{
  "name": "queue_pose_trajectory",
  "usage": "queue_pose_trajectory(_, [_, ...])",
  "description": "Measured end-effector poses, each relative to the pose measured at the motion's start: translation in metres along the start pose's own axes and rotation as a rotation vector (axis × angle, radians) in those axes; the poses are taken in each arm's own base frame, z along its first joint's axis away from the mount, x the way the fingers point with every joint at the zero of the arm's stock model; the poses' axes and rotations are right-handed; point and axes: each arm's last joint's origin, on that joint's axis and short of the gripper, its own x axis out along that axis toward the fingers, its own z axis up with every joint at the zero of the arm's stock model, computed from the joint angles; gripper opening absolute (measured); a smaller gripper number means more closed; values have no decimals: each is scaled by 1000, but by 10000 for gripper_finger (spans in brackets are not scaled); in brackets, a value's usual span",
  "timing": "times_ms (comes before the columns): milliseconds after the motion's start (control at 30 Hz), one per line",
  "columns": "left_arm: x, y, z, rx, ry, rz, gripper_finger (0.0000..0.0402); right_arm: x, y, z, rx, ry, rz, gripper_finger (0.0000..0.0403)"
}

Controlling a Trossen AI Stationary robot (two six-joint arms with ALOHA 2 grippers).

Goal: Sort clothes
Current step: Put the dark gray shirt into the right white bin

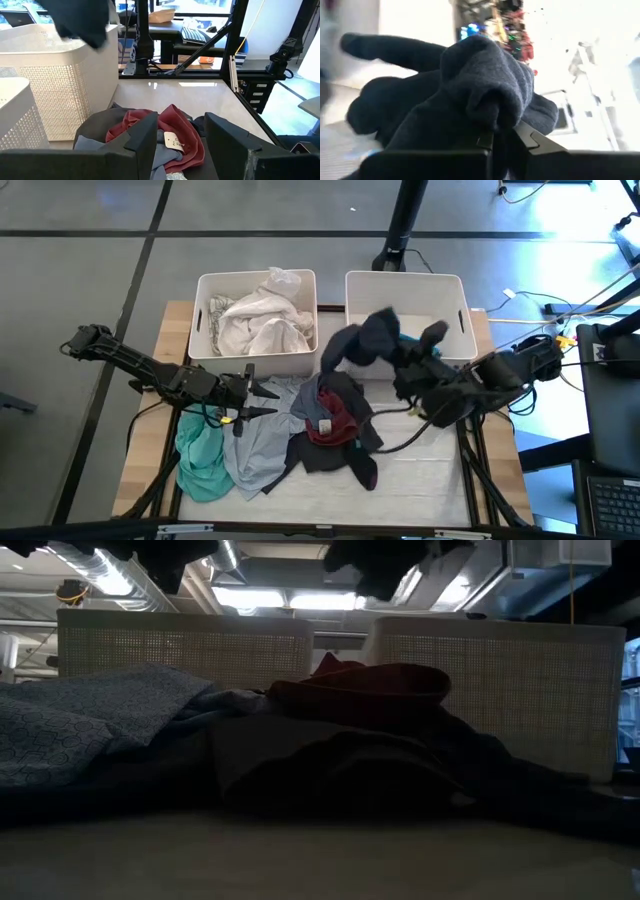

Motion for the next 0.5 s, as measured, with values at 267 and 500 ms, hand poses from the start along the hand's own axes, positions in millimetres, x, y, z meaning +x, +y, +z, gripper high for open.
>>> queue_pose_trajectory(267, [0, 0, 0, 0, 0, 0, 153, 20, -40, -25, 24, 132, -74, 23])
queue_pose_trajectory(500, [0, 0, 0, 0, 0, 0, 153, 55, -51, -59, 24, 310, 4, 24])
